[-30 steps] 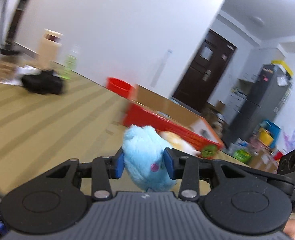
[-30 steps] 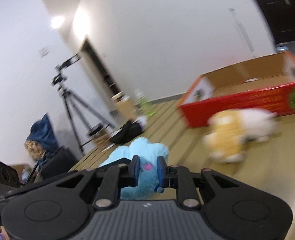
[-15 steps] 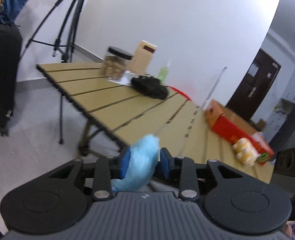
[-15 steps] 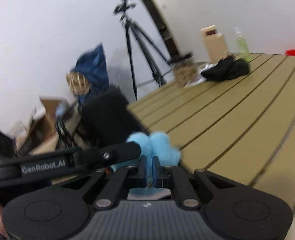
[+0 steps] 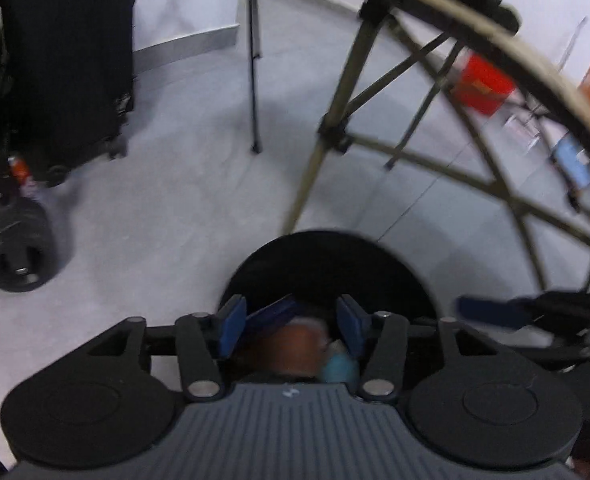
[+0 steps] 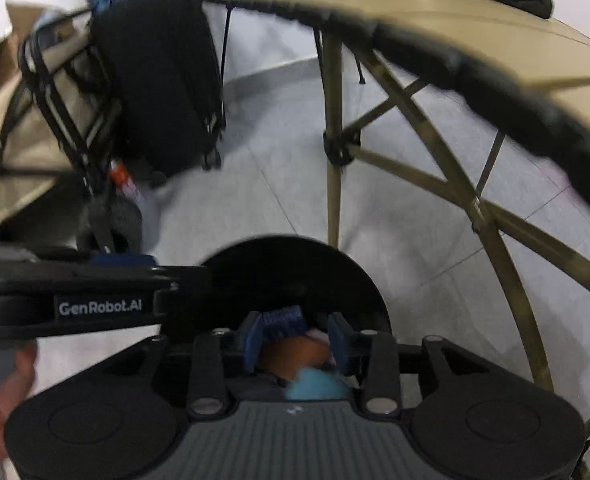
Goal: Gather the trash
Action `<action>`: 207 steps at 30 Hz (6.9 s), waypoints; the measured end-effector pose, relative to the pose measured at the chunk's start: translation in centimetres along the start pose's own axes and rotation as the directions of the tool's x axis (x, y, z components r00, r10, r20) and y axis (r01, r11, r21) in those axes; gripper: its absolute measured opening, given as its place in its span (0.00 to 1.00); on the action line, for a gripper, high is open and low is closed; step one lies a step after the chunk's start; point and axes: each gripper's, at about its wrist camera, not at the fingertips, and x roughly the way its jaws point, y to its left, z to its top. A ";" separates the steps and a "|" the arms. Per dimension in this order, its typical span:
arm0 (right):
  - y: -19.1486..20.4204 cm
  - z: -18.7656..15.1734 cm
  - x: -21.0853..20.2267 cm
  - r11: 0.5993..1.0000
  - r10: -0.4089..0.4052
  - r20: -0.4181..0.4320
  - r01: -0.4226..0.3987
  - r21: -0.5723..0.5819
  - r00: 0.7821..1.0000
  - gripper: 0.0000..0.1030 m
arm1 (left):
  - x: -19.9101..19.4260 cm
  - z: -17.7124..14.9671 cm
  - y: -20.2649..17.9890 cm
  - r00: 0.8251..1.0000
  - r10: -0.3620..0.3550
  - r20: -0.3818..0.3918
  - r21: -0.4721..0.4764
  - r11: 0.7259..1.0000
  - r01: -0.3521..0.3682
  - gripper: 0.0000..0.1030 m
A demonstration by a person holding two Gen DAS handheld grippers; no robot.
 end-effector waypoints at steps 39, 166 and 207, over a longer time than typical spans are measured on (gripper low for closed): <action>-13.7 -2.5 -28.8 0.960 -0.267 0.724 0.107 0.260 0.636 0.69 | -16.1 5.2 -17.6 0.810 -0.157 0.565 0.123 0.987 0.105 0.80; 3.3 -0.3 -9.7 0.927 -0.002 0.306 0.116 -0.356 0.952 0.58 | -7.7 3.2 -1.7 0.976 -0.048 0.213 0.124 0.992 0.022 0.59; -13.0 -12.5 -34.3 0.873 -0.480 0.559 0.301 0.385 0.676 0.83 | -27.7 -6.3 -17.9 0.741 -0.230 0.630 0.293 0.955 0.048 0.97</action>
